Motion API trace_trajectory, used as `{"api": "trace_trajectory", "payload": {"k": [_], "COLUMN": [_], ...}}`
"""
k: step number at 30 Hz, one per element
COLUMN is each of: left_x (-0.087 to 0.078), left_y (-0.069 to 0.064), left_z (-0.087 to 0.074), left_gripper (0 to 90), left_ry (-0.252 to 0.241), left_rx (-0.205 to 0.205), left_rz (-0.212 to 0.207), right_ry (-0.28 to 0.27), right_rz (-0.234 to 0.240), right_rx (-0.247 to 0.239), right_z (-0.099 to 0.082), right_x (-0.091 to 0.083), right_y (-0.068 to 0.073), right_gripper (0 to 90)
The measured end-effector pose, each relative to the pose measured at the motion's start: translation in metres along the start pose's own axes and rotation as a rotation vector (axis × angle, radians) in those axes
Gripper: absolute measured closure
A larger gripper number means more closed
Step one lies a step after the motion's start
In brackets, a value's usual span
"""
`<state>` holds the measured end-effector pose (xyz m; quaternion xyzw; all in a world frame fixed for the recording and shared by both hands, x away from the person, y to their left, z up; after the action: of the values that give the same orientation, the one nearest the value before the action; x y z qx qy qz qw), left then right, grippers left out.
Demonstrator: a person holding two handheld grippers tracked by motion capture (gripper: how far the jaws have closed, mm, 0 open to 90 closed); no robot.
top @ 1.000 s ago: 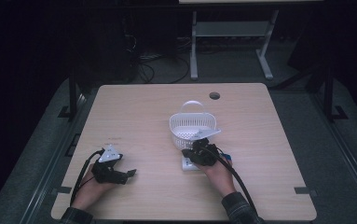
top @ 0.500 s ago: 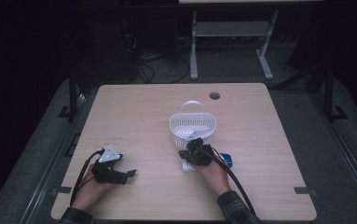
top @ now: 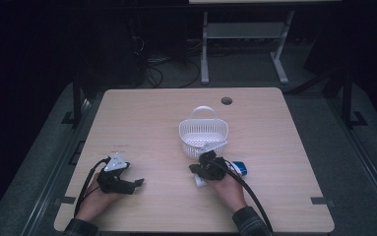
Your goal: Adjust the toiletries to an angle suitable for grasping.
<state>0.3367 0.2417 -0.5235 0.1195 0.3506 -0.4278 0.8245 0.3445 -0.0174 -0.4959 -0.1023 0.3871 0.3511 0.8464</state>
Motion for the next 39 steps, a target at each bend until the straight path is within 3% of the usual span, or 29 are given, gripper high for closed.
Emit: {"api": "trace_trajectory", "payload": {"k": [39], "left_x": [0.000], "left_y": [0.000], "left_z": [0.000], "left_gripper": [13.1], "left_ry": [0.006], "left_rx": [0.004], "left_rz": [-0.001], "right_ry": [0.026], "right_rz": [0.033], "right_rx": [0.008], "right_z": [-0.046], "right_x": [-0.042], "right_y": [0.006], "right_gripper": [89.5]}}
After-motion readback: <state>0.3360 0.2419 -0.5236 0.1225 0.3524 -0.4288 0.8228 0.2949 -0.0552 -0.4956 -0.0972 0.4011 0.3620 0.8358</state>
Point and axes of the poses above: each handheld gripper's, and its own axes: x roughly forward along the jaws, z roughly out of its top, y roughly to its left, the point moved 7 cm from there along x, roughly forward along the jaws, and after that the axes turned 9 degrees about -z, right-handed, at the moved point
